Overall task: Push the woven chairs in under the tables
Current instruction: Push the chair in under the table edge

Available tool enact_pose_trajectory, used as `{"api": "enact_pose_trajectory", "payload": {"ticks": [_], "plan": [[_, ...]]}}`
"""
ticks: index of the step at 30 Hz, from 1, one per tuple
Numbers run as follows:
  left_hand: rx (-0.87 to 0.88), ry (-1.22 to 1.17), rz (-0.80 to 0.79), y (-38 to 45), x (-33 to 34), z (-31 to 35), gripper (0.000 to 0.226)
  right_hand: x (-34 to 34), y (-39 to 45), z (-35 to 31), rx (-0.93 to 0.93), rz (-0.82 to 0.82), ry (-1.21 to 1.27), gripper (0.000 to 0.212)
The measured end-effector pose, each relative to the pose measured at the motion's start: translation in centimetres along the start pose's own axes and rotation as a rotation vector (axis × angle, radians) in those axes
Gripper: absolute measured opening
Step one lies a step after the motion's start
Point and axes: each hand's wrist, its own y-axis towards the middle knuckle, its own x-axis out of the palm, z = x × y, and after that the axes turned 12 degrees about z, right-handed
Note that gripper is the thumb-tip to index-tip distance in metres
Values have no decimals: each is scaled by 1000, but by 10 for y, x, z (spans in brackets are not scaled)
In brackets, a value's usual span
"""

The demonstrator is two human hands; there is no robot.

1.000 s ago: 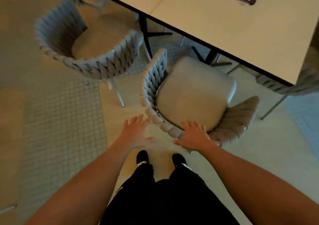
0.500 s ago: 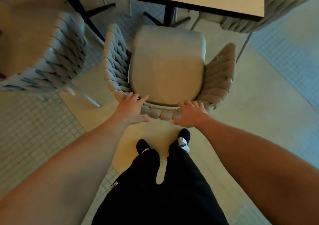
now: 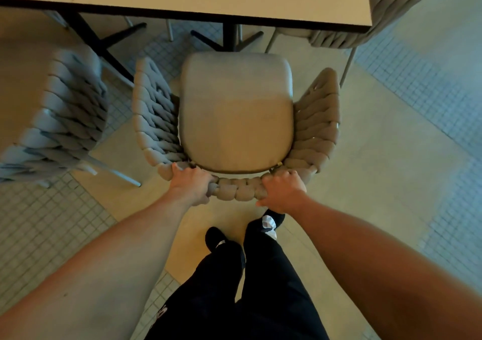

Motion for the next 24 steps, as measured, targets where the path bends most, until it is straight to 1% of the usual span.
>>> {"api": "enact_pose_trajectory", "payload": {"ticks": [3, 5, 10, 14, 15, 17, 24], "plan": [[-5, -25, 20, 5, -2, 1, 16, -5, 3, 5, 2, -19, 7, 68], [8, -43, 24, 9, -1, 3, 16, -8, 3, 12, 8, -37, 23, 68], [31, -68, 73, 25, -4, 12, 24, -9, 10, 32, 28, -44, 33, 69], [18, -56, 114, 42, -13, 6, 13, -15, 24, 37, 34, -46, 70, 65], [14, -49, 120, 47, -16, 4, 14, -16, 26, 38, 38, -45, 76, 64], [15, -41, 116, 55, -21, 2, 20, -17, 31, 40, 42, -38, 89, 63], [10, -39, 73, 52, -16, 23, 15, -4, 23, 50, 61, -49, 106, 68]]}}
